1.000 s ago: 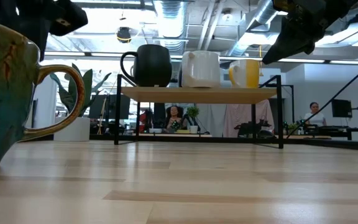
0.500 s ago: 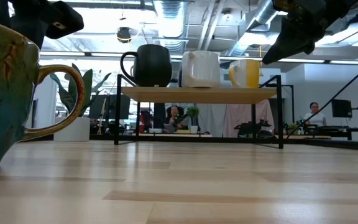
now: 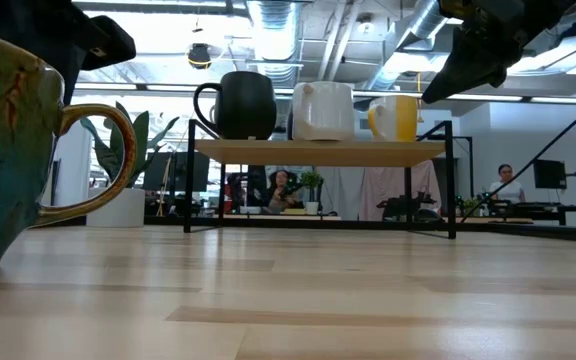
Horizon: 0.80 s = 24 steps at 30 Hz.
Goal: Place coffee mugs
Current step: Put the brown mug on the shelf
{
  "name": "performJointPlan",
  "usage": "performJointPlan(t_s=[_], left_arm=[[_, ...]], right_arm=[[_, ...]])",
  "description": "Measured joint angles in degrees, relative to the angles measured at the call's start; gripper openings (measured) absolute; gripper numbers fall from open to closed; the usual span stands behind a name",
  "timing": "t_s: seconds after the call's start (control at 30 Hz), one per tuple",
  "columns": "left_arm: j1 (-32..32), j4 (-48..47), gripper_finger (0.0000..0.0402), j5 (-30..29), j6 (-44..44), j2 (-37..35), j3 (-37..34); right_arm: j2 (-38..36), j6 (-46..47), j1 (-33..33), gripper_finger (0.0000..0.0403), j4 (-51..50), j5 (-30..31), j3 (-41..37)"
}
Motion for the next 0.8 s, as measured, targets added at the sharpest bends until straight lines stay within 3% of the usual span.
performJointPlan(t_s=[0.27, 0.6, 0.8], left_arm=[[0.0, 0.21, 0.0119, 1.64, -0.75, 0.43, 0.03], [0.32, -0.35, 0.012, 8.44, 1.26, 9.99, 0.02], [2.32, -0.82, 0.0109, 10.38, 3.08, 11.26, 0.02]], right_arm=[[0.0, 0.0, 0.0, 0.0036, 0.0, 0.0, 0.0], [0.0, -0.14, -0.01, 0.0036, 0.37, 0.0, 0.0], [0.0, -0.13, 0.0, 0.0036, 0.5, 0.0, 0.0]])
